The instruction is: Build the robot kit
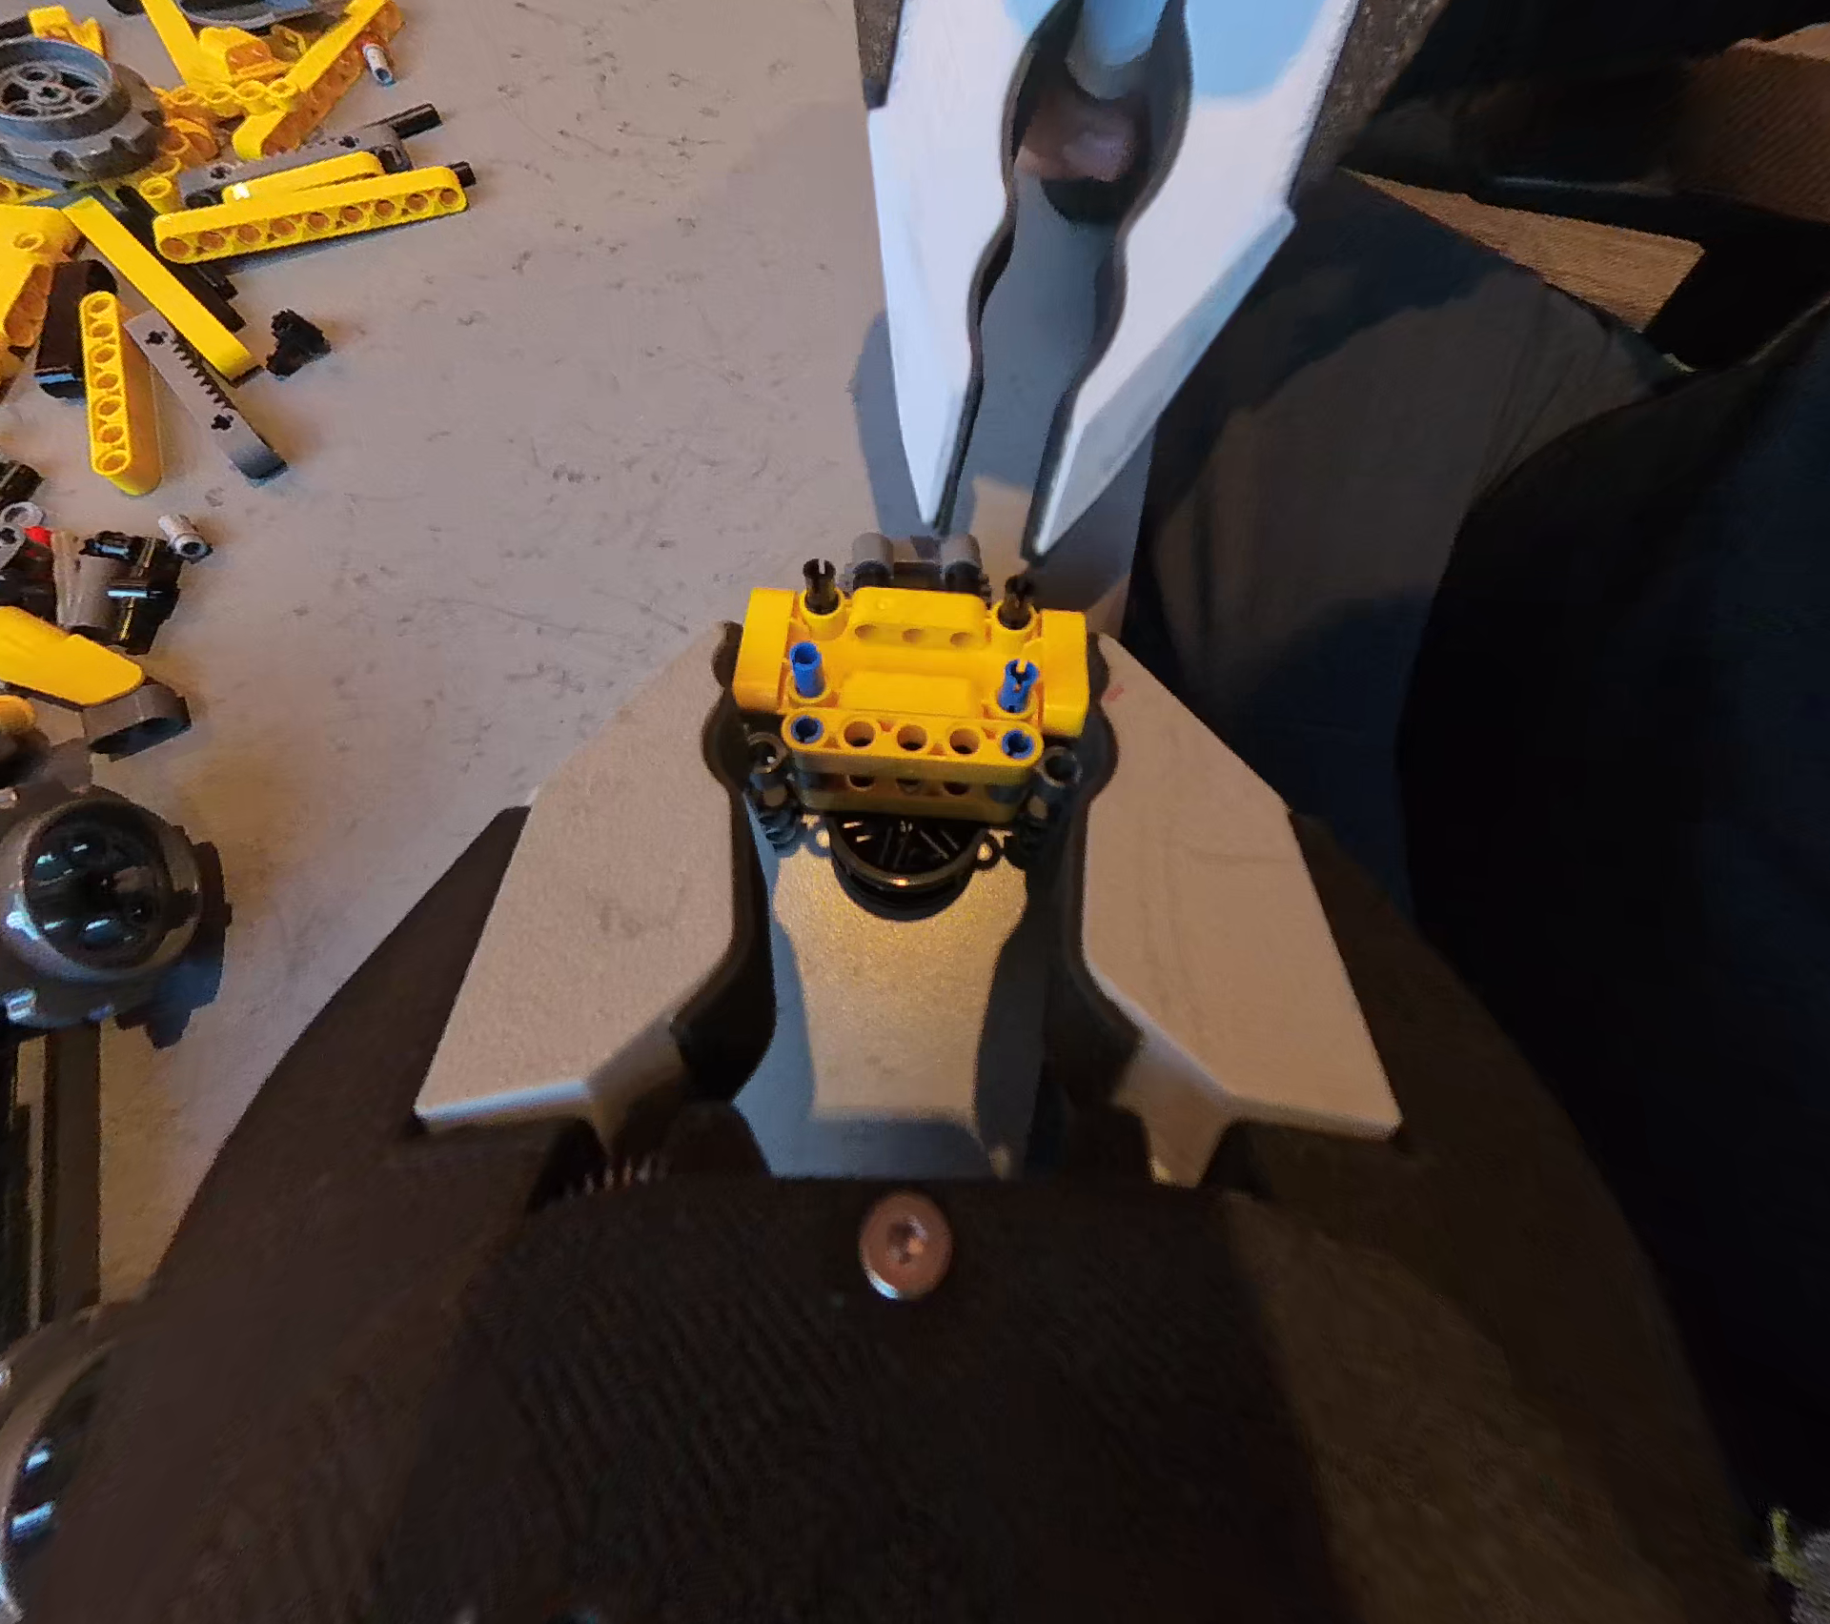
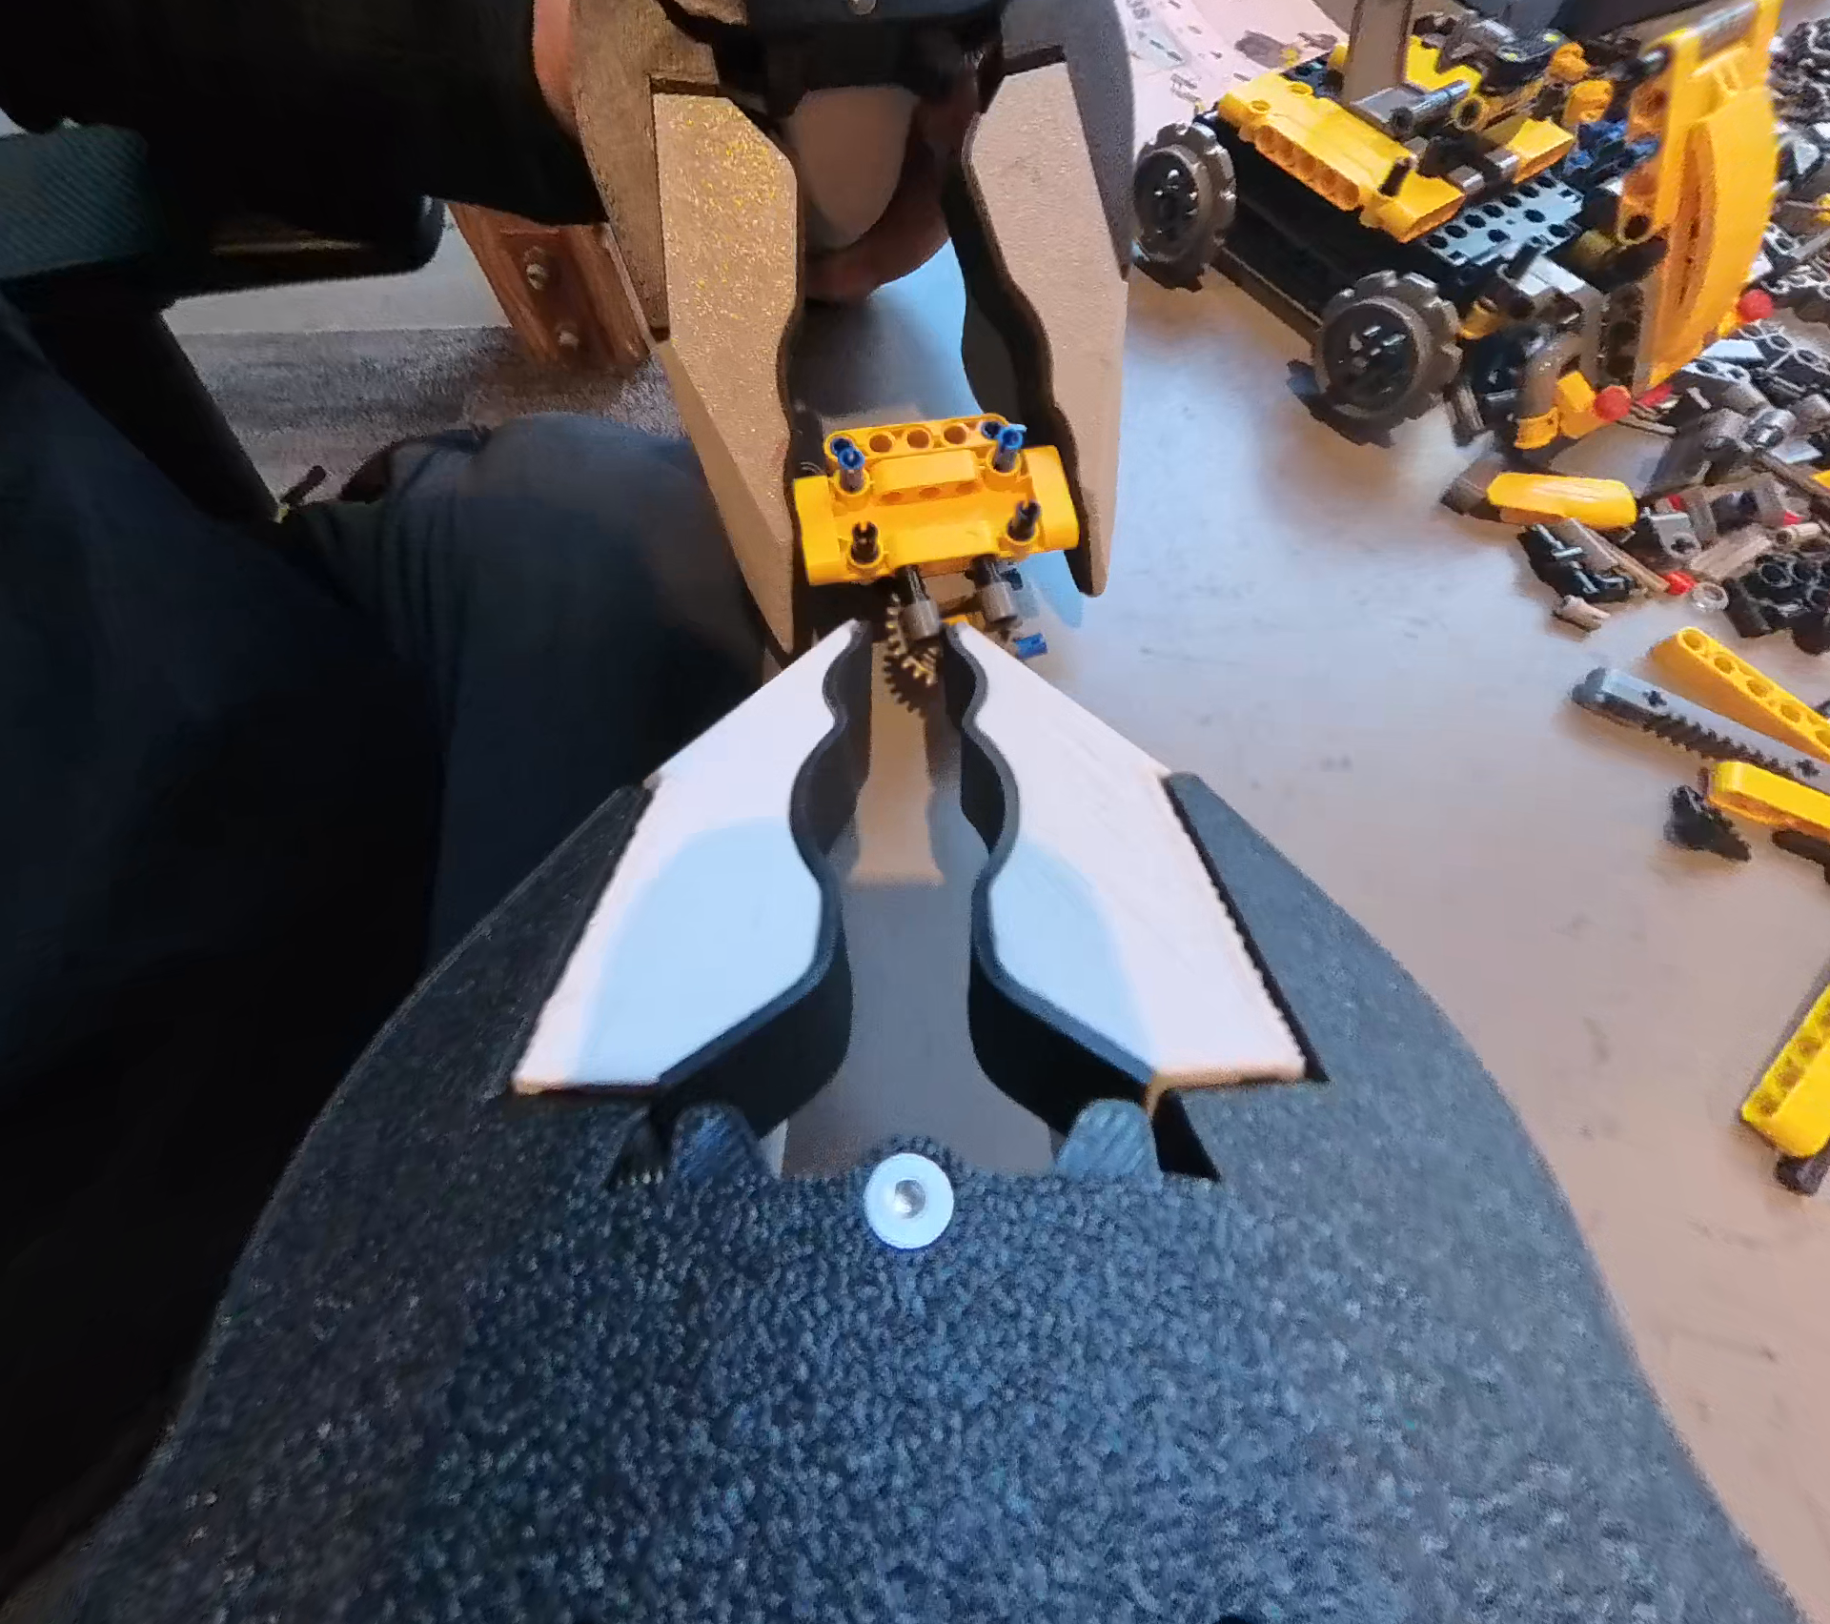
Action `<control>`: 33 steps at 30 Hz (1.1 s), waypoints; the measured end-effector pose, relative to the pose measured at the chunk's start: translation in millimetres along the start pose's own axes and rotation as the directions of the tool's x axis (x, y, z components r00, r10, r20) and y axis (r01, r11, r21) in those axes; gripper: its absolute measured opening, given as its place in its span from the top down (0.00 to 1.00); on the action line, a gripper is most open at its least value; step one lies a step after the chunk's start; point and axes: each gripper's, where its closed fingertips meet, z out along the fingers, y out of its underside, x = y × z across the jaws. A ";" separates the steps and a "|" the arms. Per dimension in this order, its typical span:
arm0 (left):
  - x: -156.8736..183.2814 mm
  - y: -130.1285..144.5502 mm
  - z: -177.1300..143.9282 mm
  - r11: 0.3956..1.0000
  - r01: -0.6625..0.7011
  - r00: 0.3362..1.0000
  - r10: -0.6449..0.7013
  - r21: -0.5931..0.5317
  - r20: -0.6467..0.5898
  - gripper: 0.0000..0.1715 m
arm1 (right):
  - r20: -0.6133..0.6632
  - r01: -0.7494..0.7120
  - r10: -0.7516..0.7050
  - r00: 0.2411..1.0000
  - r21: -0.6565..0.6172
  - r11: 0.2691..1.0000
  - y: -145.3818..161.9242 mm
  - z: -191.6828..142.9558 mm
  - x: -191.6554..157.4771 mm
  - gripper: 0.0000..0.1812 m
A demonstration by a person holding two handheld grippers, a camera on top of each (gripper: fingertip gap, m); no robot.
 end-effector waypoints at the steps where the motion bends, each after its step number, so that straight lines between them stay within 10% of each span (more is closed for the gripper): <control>1: 0.0 0.1 0.0 1.000 -0.002 1.000 0.002 -0.001 0.001 0.62 | -0.004 0.012 -0.012 1.000 -0.011 1.000 0.6 2.2 0.6 0.91; 21: -5.0 -0.1 0.6 1.000 0.002 0.999 -0.002 0.001 0.053 0.62 | -0.067 0.190 -0.194 0.979 -0.058 0.980 1.0 9.7 5.0 0.97; 33: -3.6 0.9 2.8 0.998 -0.014 0.999 0.017 -0.067 0.045 0.62 | 0.144 0.314 -0.284 0.948 -0.275 0.908 4.3 7.9 3.7 0.98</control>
